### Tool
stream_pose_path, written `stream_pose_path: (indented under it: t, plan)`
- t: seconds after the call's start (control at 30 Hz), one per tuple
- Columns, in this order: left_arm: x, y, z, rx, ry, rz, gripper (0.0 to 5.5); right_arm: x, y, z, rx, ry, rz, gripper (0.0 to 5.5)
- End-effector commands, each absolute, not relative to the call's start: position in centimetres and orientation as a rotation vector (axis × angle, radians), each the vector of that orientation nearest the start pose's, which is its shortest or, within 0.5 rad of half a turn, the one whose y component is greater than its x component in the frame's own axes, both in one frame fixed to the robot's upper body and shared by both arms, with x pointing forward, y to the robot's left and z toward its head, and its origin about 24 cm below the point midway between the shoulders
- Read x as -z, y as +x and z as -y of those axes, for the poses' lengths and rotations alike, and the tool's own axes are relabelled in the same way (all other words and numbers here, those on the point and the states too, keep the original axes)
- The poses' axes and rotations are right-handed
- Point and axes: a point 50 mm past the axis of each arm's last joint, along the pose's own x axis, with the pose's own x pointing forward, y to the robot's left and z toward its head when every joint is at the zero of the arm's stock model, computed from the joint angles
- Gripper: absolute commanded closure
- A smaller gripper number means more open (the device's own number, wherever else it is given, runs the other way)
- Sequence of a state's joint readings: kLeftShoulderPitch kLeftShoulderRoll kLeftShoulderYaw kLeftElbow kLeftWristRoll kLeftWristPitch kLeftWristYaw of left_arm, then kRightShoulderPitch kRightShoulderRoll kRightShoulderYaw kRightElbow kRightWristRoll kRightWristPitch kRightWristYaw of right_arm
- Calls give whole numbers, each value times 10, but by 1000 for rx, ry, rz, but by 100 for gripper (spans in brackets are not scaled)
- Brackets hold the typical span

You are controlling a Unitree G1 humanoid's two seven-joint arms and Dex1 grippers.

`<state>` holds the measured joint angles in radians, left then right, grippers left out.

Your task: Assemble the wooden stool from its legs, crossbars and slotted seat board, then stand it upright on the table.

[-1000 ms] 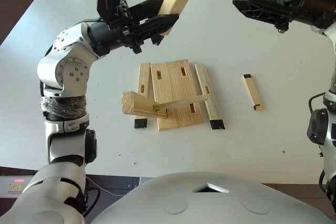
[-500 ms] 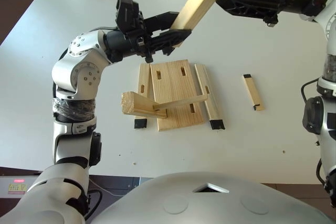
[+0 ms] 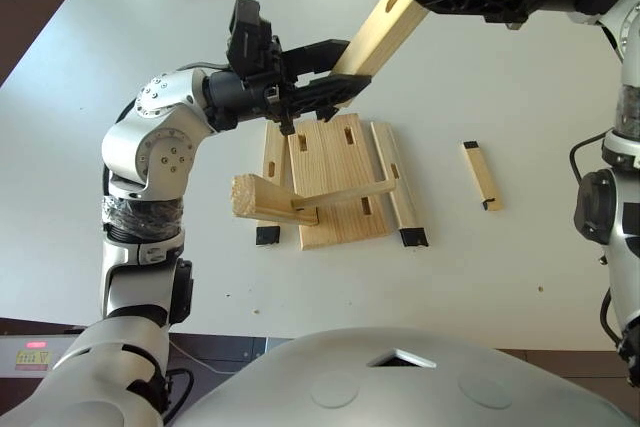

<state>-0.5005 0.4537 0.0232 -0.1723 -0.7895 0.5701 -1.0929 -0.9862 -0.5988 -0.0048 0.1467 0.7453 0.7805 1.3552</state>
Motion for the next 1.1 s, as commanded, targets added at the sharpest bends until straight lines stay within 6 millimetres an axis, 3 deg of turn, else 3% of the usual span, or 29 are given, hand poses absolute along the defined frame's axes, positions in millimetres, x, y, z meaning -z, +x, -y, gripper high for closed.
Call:
stream_pose_path:
  t: [0.03, 0.47, 0.9, 0.93, 1.1]
  plan:
    - [-193, 272, -135, 1500, -175, 142, 345, -293, 302, 142, -1672, -25, 89, 323]
    - [-192, 280, -142, 1492, -158, 103, 345, -285, 299, 141, -1700, -115, 22, 341]
    - [-192, 292, -136, 1387, -71, 112, 345, -270, 303, 141, -1642, -201, 7, 341]
    - [-190, 294, -136, 1374, -63, 105, 309, -269, 303, 141, -1637, -207, 8, 341]
    - [-178, 299, -134, 1327, 60, 56, 227, -266, 304, 142, -1603, -250, 30, 347]
